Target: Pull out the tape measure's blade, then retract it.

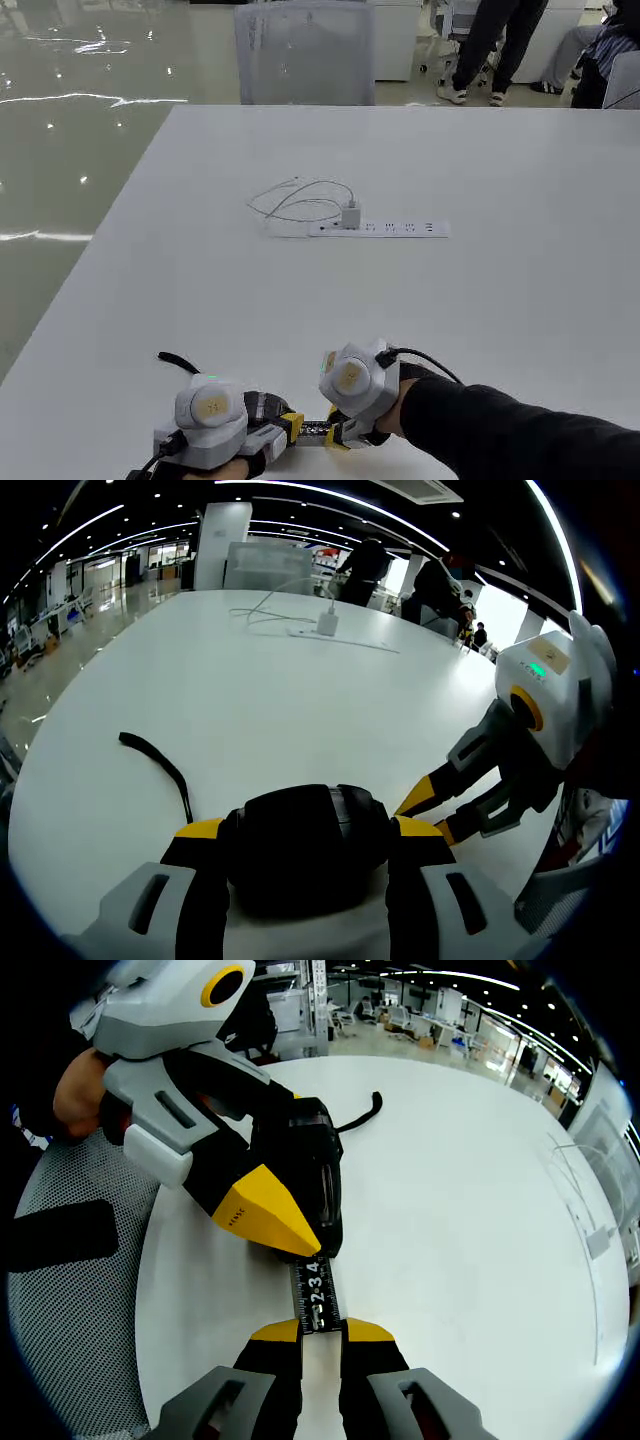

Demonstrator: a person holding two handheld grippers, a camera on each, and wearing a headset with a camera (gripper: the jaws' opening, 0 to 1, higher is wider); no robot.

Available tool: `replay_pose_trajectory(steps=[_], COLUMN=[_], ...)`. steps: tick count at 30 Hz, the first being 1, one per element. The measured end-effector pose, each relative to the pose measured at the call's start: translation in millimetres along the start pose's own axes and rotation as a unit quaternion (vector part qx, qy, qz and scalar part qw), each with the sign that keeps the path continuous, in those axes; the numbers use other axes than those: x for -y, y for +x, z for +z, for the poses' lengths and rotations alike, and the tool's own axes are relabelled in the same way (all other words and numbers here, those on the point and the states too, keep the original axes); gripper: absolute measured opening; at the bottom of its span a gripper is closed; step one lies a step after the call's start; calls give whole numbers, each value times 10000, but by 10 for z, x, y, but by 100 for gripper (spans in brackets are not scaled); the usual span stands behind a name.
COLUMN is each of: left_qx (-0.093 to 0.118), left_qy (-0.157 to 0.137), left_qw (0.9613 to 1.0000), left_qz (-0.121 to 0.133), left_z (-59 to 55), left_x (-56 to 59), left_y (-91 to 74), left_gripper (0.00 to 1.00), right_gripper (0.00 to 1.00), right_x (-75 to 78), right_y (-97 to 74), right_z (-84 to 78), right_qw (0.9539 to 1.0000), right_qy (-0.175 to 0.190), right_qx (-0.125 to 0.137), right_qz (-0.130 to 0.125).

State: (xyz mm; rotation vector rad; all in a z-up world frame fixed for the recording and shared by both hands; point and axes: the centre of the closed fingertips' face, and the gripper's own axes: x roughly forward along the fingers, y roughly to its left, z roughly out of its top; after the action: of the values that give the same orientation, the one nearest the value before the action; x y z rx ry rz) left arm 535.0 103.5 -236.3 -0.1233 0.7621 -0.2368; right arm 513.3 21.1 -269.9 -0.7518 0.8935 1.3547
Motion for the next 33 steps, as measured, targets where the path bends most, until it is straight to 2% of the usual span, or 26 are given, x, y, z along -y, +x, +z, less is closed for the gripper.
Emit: replay_pose_trajectory(steps=[33], left_qx=[-8], left_qy=[-22], left_qw=[10000], left_qz=[-50], left_z=[5], left_x=[0], left_y=[-3], left_gripper=[58], right_gripper=[9], right_x=[-24], right_y=[53], right_z=[125], right_qw=[9997], right_qy=[106], right_qx=[193], right_qz=[66])
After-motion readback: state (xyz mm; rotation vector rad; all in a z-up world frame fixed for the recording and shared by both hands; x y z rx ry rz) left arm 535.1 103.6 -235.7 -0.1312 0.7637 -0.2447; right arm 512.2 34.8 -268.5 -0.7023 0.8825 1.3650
